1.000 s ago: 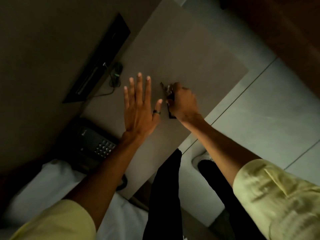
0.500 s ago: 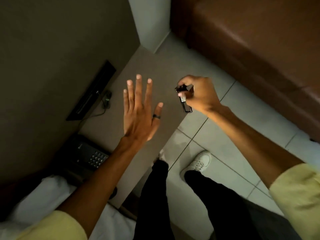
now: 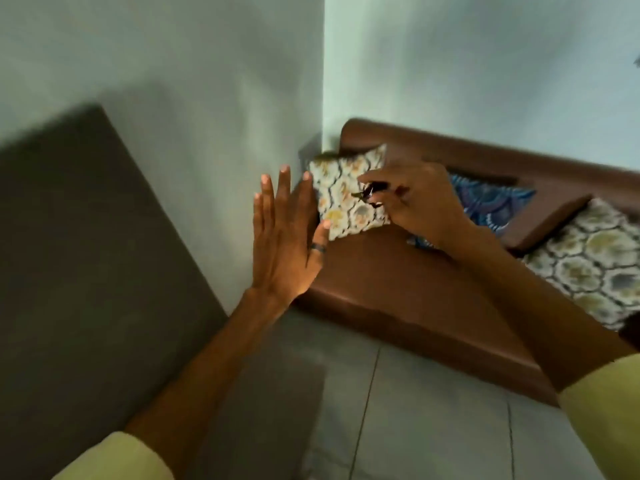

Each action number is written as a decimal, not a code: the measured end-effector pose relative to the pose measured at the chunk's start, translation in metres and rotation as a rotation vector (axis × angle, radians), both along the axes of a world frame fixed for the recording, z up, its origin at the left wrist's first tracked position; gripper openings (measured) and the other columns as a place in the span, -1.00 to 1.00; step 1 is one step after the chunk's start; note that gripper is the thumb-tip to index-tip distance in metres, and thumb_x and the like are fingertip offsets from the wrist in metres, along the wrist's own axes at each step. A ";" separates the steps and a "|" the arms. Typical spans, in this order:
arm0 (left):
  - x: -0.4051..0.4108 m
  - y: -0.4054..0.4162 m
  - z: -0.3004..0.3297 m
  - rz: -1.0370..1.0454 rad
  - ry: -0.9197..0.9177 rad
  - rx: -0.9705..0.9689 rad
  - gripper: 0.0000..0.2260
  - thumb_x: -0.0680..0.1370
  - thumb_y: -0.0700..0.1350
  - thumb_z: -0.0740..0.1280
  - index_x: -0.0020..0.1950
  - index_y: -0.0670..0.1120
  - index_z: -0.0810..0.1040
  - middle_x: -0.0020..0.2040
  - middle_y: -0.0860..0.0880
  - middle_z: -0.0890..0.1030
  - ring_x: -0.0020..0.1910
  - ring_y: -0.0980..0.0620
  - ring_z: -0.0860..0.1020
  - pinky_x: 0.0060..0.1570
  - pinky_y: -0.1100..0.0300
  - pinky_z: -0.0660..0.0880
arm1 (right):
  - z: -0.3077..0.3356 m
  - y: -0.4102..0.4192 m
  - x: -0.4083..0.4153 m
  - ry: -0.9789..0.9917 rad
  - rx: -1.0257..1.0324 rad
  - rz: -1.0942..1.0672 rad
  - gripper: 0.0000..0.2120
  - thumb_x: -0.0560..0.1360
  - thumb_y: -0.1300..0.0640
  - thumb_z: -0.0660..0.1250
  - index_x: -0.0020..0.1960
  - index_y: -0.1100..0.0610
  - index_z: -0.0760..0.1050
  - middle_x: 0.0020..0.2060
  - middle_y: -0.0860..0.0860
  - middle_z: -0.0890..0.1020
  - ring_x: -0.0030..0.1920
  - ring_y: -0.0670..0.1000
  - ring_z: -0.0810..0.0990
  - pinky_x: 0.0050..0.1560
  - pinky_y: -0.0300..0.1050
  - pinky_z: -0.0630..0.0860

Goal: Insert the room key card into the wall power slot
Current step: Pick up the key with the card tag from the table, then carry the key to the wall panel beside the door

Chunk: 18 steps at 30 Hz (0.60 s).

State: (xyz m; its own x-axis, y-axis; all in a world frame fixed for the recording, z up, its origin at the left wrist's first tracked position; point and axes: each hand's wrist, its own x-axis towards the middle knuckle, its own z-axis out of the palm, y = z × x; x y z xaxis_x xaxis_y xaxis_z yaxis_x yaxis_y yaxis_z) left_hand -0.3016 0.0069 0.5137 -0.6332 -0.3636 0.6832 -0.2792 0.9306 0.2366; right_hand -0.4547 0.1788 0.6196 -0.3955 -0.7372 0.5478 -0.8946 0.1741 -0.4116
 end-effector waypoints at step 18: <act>-0.193 0.213 0.240 -0.349 0.283 -0.300 -0.37 0.78 0.20 0.07 0.77 -0.08 0.09 0.77 -0.20 -0.01 0.76 -0.26 -0.14 0.72 -0.27 -0.09 | 0.225 0.282 -0.092 -0.013 -0.259 -0.344 -0.86 0.48 0.28 0.51 0.01 0.12 0.73 -0.09 -0.02 0.77 -0.07 -0.08 0.73 0.07 -0.10 0.65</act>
